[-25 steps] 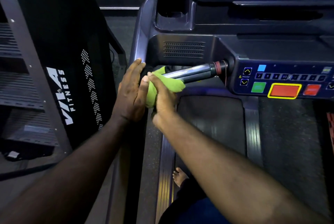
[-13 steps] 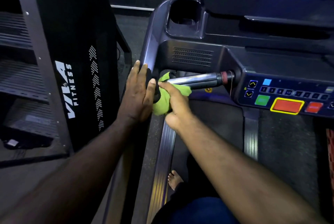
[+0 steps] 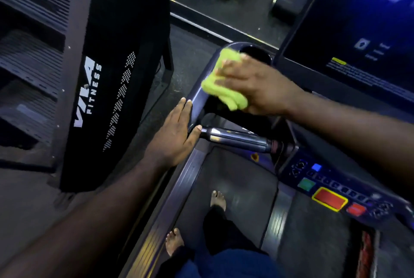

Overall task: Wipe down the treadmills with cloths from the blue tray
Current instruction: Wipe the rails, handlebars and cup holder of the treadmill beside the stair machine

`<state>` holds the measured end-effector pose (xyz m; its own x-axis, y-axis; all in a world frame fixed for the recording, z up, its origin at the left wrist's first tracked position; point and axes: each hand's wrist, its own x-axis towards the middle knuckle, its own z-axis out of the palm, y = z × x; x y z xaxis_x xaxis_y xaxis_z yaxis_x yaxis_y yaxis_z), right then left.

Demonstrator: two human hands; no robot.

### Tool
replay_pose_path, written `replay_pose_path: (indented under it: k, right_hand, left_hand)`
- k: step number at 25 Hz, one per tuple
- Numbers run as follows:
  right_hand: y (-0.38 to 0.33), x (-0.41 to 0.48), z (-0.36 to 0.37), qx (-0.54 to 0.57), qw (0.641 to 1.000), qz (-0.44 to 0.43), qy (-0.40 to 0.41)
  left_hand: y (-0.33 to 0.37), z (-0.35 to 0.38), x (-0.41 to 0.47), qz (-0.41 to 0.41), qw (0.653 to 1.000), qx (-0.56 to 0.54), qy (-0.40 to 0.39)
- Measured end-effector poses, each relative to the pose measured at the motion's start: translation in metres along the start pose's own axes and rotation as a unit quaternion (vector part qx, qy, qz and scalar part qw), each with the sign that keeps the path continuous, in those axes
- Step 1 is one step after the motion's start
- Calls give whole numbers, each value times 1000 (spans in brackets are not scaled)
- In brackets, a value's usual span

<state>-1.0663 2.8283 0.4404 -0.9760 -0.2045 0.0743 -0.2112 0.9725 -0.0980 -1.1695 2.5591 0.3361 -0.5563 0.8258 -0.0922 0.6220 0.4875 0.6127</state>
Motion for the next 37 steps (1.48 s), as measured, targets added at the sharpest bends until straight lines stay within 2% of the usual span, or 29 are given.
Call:
replay_pose_path:
  k: [1, 3, 7, 9, 10, 12, 14, 16, 21, 24, 27, 29, 31, 34, 37]
  right_hand:
    - [14, 3, 15, -56, 992, -77, -88]
    - [29, 9, 35, -143, 942, -175, -249]
    - [10, 35, 60, -151, 884, -261, -357]
    - [-8, 61, 69, -162, 837, -256, -455]
    - [-12, 67, 71, -135, 836, -250, -470]
    - [5, 57, 62, -43, 882, -240, -403]
    - [38, 37, 37, 82, 939, -132, -307]
    - [55, 16, 22, 129, 962, -72, -231]
    - [9, 46, 62, 103, 956, -29, -274]
    - [16, 26, 46, 118, 954, 3, -276]
    - [34, -26, 12, 155, 914, 111, -359]
    - [41, -52, 2, 173, 889, 182, -382]
    - [41, -51, 7, 186, 893, 191, -364]
    - [34, -43, 26, 211, 913, 152, -315]
    - [20, -38, 50, 261, 929, 143, -221]
  left_hand:
    - [1, 1, 0, -6, 1000, -4, 4]
    - [2, 2, 0, -13, 1000, -1, 11]
    - [5, 1, -1, -18, 999, 28, 7]
    - [4, -1, 0, -26, 999, 26, 4]
    - [5, -1, 0, -31, 999, 25, 5]
    - [7, -2, -2, -37, 999, 22, 7]
    - [7, -3, -2, -40, 999, 24, 14]
    - [10, -5, -2, -46, 999, 25, 7]
    - [8, -1, -1, -32, 998, 59, 2]
    - [10, 2, -1, -27, 997, 72, -9]
    - [9, -1, 0, -30, 997, 67, -4]
    - [9, 0, 1, -31, 998, 59, -9]
    - [8, 0, 0, -29, 998, 55, 1]
    - [9, 1, 2, -27, 998, 54, 8]
    - [15, -1, 1, -26, 998, 64, -2]
